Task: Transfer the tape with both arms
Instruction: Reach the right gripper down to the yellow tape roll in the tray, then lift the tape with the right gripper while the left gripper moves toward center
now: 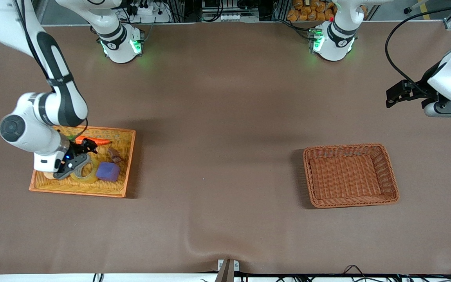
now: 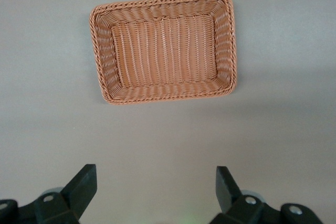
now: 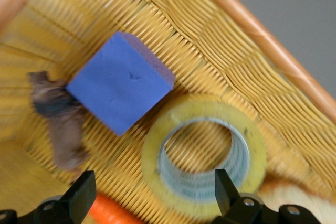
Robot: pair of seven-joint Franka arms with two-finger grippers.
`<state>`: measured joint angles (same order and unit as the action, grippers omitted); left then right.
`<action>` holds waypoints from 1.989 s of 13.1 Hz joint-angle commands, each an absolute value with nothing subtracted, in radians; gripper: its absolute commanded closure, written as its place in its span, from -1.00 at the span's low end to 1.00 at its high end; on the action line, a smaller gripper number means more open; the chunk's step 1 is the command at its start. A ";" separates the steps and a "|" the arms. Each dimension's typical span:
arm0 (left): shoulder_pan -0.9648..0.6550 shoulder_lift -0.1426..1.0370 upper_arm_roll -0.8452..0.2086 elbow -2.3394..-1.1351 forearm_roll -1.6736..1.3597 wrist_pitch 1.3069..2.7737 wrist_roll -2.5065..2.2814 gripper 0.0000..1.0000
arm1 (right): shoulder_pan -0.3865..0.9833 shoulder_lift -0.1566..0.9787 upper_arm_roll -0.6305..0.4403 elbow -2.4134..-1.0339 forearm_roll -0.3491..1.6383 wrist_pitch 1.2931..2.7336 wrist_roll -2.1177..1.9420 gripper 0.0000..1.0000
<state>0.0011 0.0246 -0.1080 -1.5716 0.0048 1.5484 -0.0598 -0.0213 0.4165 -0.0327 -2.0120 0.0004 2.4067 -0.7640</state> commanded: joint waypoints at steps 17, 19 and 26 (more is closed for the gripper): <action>-0.002 0.050 -0.216 -2.029 0.021 2.130 -0.320 -1.00 | -0.045 0.325 -0.014 -1.833 0.127 1.970 -0.830 1.00; -0.003 0.092 -0.270 -2.029 0.021 2.205 -0.449 -1.00 | 0.033 0.311 -0.015 -1.795 0.141 1.933 -0.749 1.00; -0.072 0.351 -0.311 -1.869 0.028 2.315 -0.808 -1.00 | 0.526 0.453 -0.018 -1.511 0.166 1.940 0.088 1.00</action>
